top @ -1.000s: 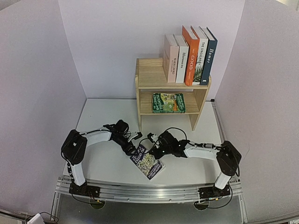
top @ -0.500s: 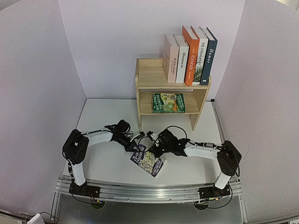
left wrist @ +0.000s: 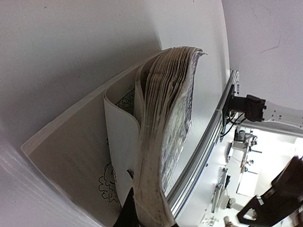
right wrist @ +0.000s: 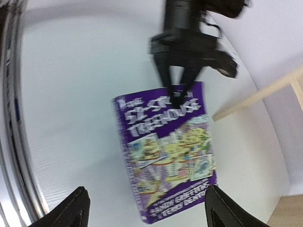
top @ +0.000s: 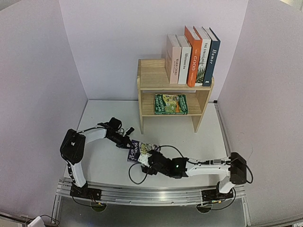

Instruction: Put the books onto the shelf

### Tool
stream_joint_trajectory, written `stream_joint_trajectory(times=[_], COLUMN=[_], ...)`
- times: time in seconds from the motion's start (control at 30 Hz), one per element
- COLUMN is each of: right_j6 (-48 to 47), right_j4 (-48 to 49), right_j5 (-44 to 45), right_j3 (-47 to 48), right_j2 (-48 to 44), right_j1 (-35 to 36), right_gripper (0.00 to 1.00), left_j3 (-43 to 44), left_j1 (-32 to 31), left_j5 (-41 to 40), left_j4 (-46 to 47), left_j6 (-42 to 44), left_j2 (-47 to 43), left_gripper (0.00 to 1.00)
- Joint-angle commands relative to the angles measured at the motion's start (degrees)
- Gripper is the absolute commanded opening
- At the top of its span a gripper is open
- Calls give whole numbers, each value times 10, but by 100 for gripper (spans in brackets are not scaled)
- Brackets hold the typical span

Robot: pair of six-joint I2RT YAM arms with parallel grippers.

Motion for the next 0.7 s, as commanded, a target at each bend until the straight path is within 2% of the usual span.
stream_joint_trajectory(times=[0.0,0.1,0.23,0.33,0.53,0.6,0.67], right_j6=[-180,-210,-298,-316,-328,-334,-327], right_j4=[-5,29,163,207,276,297,307], right_j5=[179,236,330,423,444,452,446], right_j3=[20,37,45,83,96,95,89], right_j2=[97,169,260,316,363,374,372], right_j1=[81,88,83,62,34,22,15], right_gripper=[81,81,82,83,79,73,49], left_j3=[4,6,8,8,10,10,10], left_j1=[17,21,22,23,23,23,23], left_j5=[82,91,97,99,104,104,104], left_j4=[48,52,52,52,52,52,51], left_j6=[-99,-108,-108,-108,-109,-109,-108], left_j2=[-27,-13,-6,-6,1,1,0], left_gripper=[0,0,0,0,0,0,0])
